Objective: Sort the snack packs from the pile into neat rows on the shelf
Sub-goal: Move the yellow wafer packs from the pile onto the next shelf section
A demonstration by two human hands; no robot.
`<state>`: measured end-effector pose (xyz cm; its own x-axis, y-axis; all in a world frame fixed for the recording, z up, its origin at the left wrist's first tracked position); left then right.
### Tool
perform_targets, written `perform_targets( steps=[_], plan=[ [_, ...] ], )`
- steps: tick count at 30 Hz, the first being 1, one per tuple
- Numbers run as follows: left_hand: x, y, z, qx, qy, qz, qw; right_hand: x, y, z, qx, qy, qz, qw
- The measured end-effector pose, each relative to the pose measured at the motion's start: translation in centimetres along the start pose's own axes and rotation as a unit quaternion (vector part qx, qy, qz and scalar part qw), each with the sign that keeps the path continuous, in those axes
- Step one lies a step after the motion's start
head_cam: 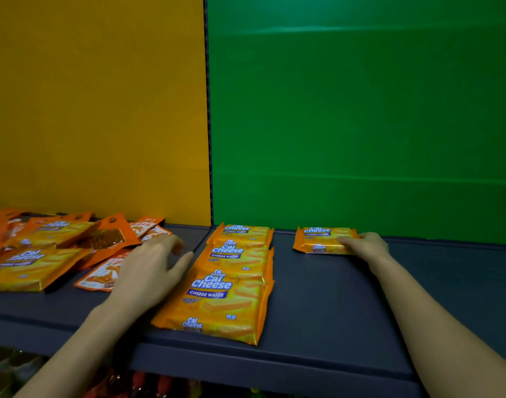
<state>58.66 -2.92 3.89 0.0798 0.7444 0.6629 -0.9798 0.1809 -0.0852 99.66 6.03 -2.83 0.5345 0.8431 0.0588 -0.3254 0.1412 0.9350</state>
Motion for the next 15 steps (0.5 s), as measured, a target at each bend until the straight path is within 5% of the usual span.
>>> perform_targets(
  steps=[10,15],
  plan=[
    [0.5,1.4,-0.5,0.044,-0.010,0.004,0.999,-2.2,3.6,0.0,-0.192,-0.063,0.134,0.970],
    [-0.6,4.4,0.8,0.064,-0.018,0.011,0.998,-7.8,8.9,-3.3,-0.141,0.037,0.272,0.951]
  ],
)
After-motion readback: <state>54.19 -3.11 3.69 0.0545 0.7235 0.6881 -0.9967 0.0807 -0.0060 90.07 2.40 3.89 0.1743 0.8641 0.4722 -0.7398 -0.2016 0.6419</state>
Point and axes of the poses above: each hand's wrist, its own x-axis towards the middle knuckle, its own z-axis out of the back of the hand, y = z × x, the point moved 9 cm from there along x, towards the middle knuckle, and after that the axes turned 11 degrees about x, right-handed, at the moved point
